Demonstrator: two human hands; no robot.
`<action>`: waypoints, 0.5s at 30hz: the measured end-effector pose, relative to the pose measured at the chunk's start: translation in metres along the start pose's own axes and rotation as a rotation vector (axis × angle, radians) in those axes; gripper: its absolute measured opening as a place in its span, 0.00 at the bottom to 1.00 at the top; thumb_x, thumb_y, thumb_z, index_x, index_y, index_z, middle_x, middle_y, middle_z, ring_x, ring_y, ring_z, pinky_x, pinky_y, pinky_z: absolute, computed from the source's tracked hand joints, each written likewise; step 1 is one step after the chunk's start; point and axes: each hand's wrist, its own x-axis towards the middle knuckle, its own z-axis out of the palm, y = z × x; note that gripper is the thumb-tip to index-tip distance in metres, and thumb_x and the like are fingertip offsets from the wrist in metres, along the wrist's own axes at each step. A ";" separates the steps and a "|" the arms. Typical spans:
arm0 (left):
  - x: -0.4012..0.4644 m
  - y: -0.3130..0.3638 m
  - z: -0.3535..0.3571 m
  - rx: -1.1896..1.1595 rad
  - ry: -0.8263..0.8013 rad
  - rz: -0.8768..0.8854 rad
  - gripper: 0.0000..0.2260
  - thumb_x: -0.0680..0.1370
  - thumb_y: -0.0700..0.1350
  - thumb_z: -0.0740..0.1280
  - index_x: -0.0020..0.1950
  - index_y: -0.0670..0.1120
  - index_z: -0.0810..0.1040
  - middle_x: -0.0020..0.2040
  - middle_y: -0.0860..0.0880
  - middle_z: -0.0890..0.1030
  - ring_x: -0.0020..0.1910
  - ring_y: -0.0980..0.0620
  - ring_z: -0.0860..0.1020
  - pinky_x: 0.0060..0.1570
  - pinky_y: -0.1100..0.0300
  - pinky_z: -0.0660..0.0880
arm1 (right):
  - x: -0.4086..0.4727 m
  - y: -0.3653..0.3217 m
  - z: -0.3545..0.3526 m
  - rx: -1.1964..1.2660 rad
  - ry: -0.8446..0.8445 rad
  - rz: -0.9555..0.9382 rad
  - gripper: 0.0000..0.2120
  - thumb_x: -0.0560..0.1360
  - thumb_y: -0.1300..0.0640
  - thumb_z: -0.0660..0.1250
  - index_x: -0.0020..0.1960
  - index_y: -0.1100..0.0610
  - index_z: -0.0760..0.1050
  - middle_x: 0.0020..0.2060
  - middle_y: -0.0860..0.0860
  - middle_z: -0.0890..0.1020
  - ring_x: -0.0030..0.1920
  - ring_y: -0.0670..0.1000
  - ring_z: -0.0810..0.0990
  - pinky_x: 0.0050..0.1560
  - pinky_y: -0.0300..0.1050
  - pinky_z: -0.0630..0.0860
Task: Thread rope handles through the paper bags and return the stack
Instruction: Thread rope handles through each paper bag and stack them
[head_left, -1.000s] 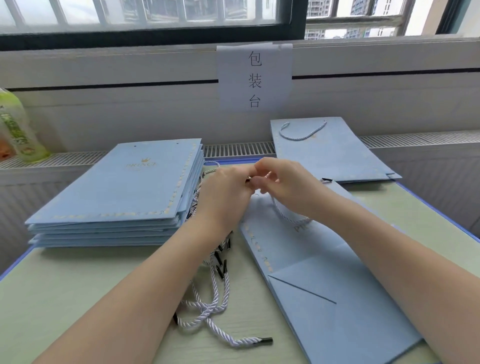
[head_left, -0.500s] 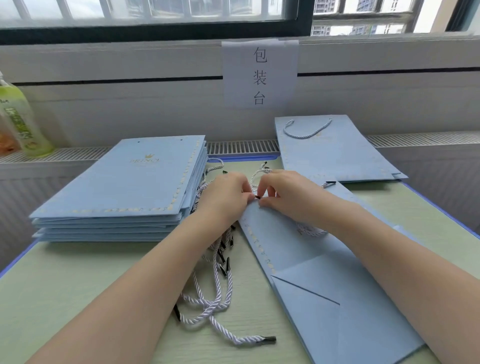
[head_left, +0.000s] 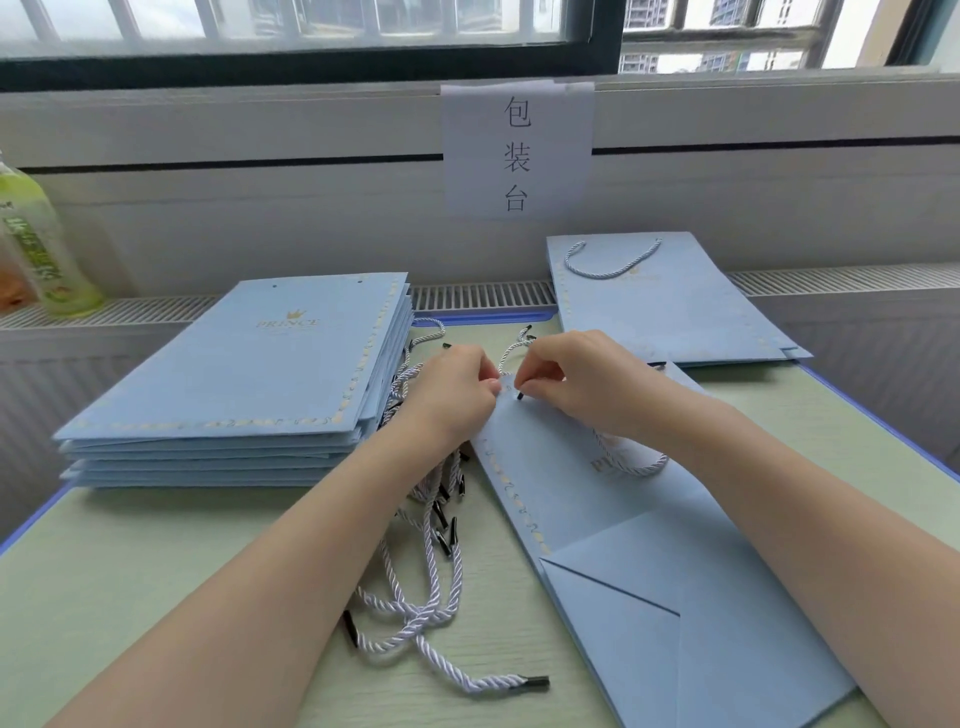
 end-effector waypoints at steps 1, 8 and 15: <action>0.000 0.001 0.000 -0.020 -0.001 0.001 0.02 0.78 0.40 0.62 0.47 0.44 0.74 0.49 0.45 0.77 0.51 0.45 0.74 0.53 0.52 0.72 | 0.001 0.000 0.001 0.013 0.020 -0.014 0.06 0.75 0.63 0.66 0.47 0.60 0.81 0.38 0.47 0.78 0.40 0.46 0.73 0.41 0.36 0.66; -0.004 0.011 -0.014 -0.440 0.046 -0.045 0.08 0.78 0.36 0.61 0.41 0.45 0.75 0.38 0.52 0.76 0.39 0.56 0.73 0.38 0.65 0.69 | 0.003 0.001 0.000 -0.066 0.186 -0.152 0.04 0.73 0.65 0.67 0.43 0.61 0.81 0.38 0.52 0.77 0.38 0.52 0.73 0.41 0.44 0.69; -0.005 0.009 -0.017 -0.573 0.014 -0.074 0.10 0.78 0.38 0.63 0.37 0.44 0.77 0.35 0.47 0.78 0.35 0.51 0.75 0.41 0.58 0.72 | 0.004 -0.005 -0.007 0.137 0.110 -0.102 0.03 0.72 0.64 0.70 0.44 0.58 0.82 0.40 0.52 0.80 0.39 0.49 0.75 0.41 0.36 0.70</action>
